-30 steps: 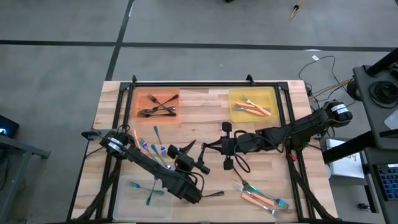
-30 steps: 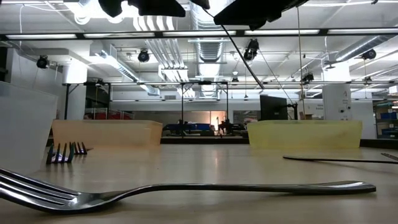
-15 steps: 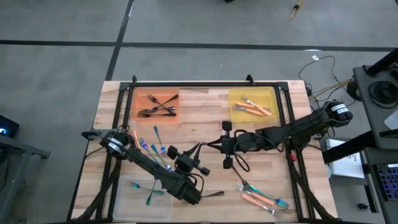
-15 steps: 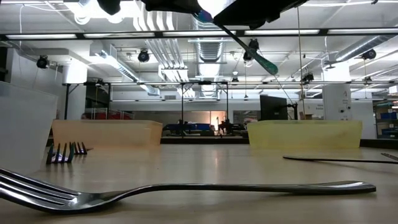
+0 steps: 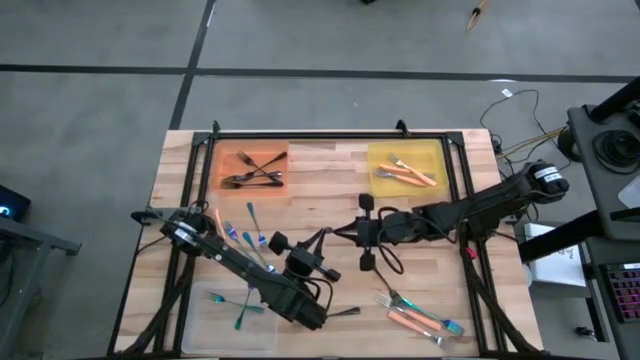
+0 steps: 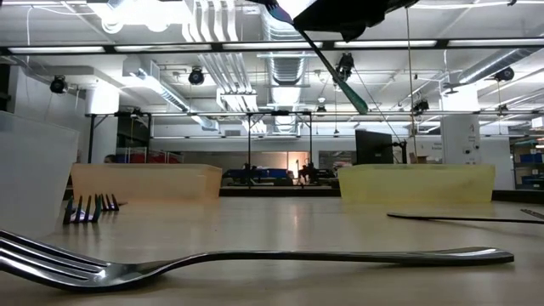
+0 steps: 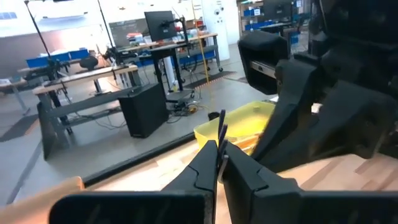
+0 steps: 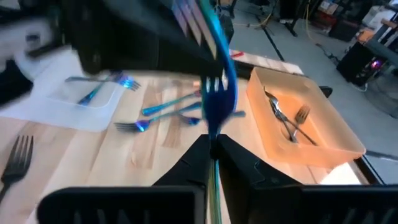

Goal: Sort silverware by color (type)
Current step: Put the blue fork into the transparent bin

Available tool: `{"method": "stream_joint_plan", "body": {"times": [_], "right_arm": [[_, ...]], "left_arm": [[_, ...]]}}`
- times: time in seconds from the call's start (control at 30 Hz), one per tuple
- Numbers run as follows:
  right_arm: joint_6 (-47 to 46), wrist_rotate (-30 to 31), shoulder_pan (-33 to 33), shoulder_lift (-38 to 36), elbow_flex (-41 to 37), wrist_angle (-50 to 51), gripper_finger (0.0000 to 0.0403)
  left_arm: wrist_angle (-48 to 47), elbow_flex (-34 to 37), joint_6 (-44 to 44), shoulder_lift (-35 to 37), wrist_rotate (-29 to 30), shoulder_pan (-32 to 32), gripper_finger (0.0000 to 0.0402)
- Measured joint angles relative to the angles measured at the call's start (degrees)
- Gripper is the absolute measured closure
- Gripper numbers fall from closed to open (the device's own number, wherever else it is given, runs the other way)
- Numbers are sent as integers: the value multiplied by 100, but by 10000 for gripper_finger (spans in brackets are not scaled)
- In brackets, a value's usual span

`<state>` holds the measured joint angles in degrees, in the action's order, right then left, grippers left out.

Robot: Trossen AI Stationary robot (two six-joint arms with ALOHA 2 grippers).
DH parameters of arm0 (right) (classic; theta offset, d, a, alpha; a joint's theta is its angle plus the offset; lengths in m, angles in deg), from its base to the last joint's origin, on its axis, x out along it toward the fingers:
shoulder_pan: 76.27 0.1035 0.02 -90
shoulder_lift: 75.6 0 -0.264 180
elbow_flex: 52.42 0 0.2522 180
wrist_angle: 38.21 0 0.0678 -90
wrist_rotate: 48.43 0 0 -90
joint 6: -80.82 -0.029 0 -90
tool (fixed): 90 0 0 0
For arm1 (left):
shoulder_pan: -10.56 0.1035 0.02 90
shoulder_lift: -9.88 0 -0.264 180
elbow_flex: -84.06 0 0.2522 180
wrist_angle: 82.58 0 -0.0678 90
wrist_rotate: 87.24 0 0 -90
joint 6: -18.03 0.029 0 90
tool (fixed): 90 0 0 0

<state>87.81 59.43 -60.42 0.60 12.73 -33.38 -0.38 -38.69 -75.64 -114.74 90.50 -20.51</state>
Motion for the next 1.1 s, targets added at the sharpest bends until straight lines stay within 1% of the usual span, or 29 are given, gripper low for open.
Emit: {"method": "stream_joint_plan", "body": {"times": [0.17, 0.23, 0.3, 0.43, 0.53, 0.63, 0.77, 0.8, 0.83, 0.87, 0.9, 0.97, 1.1], "right_arm": [[-236, -2, 2, -269, -2, 577, 338], [-393, -48, 15, -413, -7, 856, 315], [-655, -87, 24, -569, -7, 1173, 294], [-1424, -80, 19, -910, -9, 1888, 265], [-1906, -70, 16, -1133, -9, 2459, 256], [-2136, -64, 17, -1279, -9, 2935, 256], [-2354, -61, 17, -1324, -9, 3301, 265], [-2359, -62, 17, -1309, -9, 3364, 267], [-2377, -65, 17, -1285, -9, 3407, 269], [-2405, -76, 15, -1254, -9, 3443, 271], [-2433, -111, 15, -1226, -9, 3499, 273], [-2473, -138, 15, -1143, -9, 3563, 275], [-2510, -151, 15, -1015, -9, 3597, 273]], "left_arm": [[-587, -290, 18, 11, -36, 31, 401], [-624, -357, 234, 24, -158, 66, 401], [-604, -448, 604, 33, -377, 90, 401], [-606, -827, 1589, 37, -1187, 127, 401], [-603, -1289, 2447, 45, -1832, 103, 401], [-602, -1831, 3208, 48, -2522, 1, 401], [-581, -2613, 3891, 57, -3000, -205, 401], [-514, -2602, 4006, 153, -3055, -276, 401], [-457, -2468, 3991, 321, -3155, -343, 401], [-585, -2427, 3788, 416, -3339, -400, 401], [-641, -2406, 3520, 524, -3564, -444, 401], [-596, -2269, 3323, 789, -4081, -567, 401], [-602, -2138, 2888, 1089, -4569, -830, 401]]}}
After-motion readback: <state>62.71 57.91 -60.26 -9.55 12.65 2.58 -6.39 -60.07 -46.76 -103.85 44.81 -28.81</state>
